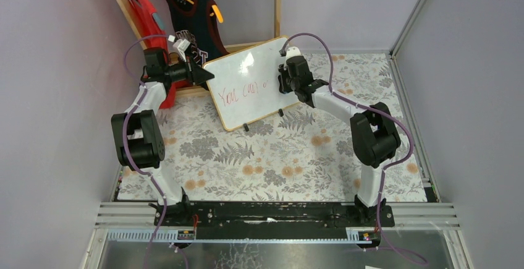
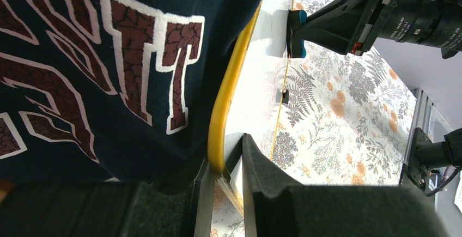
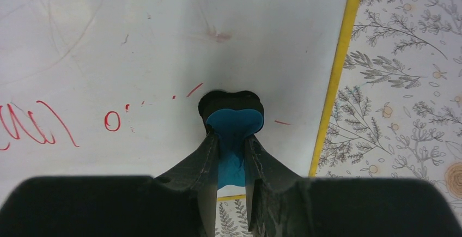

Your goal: Erase the whiteboard

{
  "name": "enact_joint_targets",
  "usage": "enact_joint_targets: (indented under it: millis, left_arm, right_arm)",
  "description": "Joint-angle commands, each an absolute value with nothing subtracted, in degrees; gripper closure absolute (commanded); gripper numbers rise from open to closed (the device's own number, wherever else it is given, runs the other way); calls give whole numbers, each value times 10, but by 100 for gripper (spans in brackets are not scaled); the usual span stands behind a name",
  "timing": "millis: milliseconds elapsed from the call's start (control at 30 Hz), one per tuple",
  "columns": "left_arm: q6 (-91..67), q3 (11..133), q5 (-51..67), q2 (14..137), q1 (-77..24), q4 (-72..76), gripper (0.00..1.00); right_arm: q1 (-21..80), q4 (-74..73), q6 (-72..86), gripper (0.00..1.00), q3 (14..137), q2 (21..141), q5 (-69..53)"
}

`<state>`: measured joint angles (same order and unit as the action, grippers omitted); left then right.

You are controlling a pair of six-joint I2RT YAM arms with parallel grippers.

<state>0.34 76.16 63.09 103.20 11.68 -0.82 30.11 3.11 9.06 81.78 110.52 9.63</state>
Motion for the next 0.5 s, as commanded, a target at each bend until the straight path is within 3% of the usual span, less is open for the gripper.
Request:
enact_joint_targets:
  millis: [0,467]
  left_arm:
    - [81,744,550,1040,121,-34,100]
    - [80,751,552,1042,126,-42,100]
  right_arm:
    - [276,46,63,100,821,1100,160]
    - [235,44,70,100,828,1095,147]
